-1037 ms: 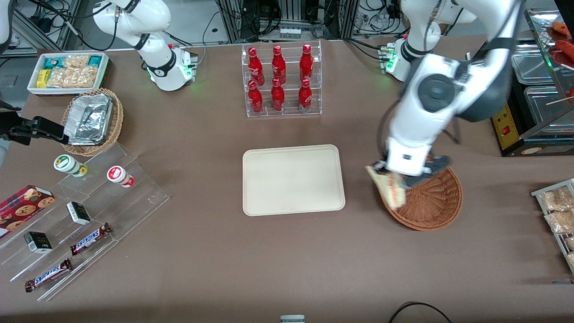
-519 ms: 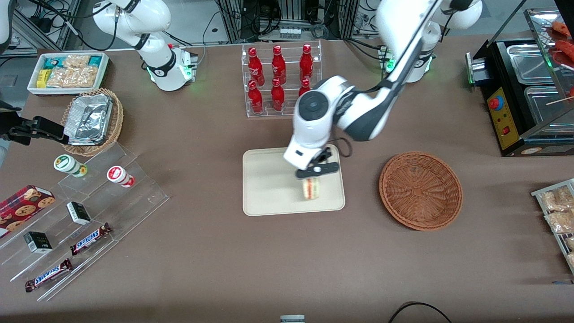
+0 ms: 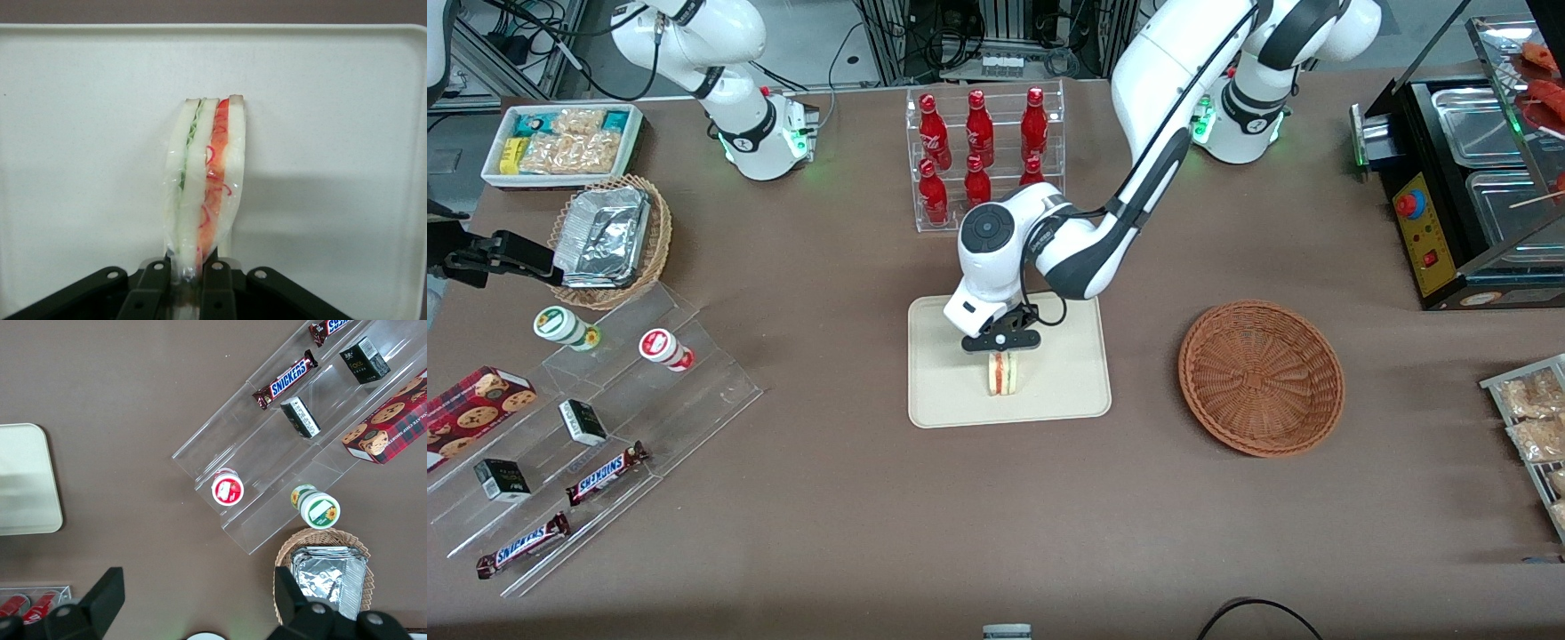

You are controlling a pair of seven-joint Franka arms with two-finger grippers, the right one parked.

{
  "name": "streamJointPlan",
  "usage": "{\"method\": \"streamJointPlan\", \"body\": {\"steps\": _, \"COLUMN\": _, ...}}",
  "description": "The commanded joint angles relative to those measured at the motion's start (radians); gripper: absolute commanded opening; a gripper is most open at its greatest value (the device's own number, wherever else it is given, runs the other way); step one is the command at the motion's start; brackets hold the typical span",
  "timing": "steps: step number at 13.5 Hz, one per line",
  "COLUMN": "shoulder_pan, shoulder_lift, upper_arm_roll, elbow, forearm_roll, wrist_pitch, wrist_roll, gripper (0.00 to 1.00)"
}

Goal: Place sandwich from basket to tray
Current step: 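Lower the sandwich onto the tray and open the left gripper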

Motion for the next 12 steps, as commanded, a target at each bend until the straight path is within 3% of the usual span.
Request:
{"method": "streamJointPlan", "body": {"steps": 1, "shoulder_pan": -0.015, "shoulder_lift": 0.021, "upper_arm_roll": 0.015, "elbow": 0.034, "forearm_roll": 0.023, "wrist_pitch": -0.002, "wrist_roll": -0.032, "gripper": 0.38}}
{"method": "streamJointPlan", "body": {"steps": 2, "shoulder_pan": -0.015, "shoulder_lift": 0.022, "upper_arm_roll": 0.015, "elbow": 0.034, "forearm_roll": 0.026, "wrist_pitch": -0.002, "wrist_roll": -0.032, "gripper": 0.99}}
{"method": "streamJointPlan", "body": {"steps": 5, "shoulder_pan": -0.015, "shoulder_lift": -0.007, "upper_arm_roll": 0.013, "elbow": 0.034, "forearm_roll": 0.017, "wrist_pitch": -0.011, "wrist_roll": -0.036, "gripper": 1.00}}
{"method": "streamJointPlan", "body": {"steps": 12, "shoulder_pan": 0.025, "shoulder_lift": -0.299, "upper_arm_roll": 0.017, "elbow": 0.040, "forearm_roll": 0.003, "wrist_pitch": -0.265, "wrist_roll": -0.098, "gripper": 1.00}}
